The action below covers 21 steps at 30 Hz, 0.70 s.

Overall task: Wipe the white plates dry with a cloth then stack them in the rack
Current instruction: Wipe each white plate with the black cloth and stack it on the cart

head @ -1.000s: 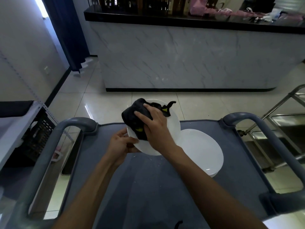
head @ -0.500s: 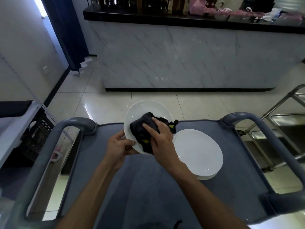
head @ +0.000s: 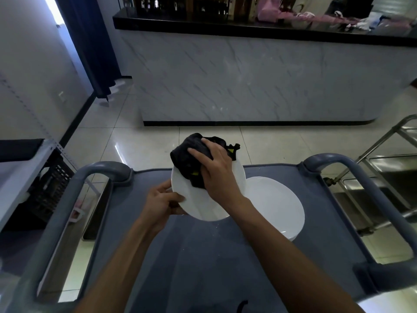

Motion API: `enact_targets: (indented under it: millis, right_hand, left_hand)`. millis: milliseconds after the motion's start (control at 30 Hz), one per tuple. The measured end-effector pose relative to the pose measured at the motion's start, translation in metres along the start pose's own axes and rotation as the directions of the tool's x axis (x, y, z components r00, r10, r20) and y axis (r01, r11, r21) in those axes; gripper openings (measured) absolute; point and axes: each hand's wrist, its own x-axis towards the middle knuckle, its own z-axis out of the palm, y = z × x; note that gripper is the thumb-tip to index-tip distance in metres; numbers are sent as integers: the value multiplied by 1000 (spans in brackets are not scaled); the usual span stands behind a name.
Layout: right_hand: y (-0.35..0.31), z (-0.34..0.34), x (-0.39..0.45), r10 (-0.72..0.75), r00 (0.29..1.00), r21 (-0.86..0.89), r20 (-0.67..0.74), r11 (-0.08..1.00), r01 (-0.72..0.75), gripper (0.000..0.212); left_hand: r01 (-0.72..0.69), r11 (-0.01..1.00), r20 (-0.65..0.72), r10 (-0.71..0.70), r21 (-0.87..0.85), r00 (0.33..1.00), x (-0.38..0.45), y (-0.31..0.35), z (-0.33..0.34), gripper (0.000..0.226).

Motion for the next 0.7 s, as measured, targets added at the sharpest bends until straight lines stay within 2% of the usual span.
enact_targets:
  millis: [167,367,700]
  right_hand:
    - [14,-3,3,84,996,-41,-31,995,-85,46]
    - [28,-10,-10,207,978,-6,-12,978,-207,45]
    - [11,11,-56,423,906,223,-14,884,-410,55]
  left_hand:
    - [-20,998,-48,17,-56,999,-4,0,-3,48]
    - [-39,984,-119,18,-176,993,-1,2,-2,45]
    - [-105,943,-206,40,-316,978,10,-1,6,46]
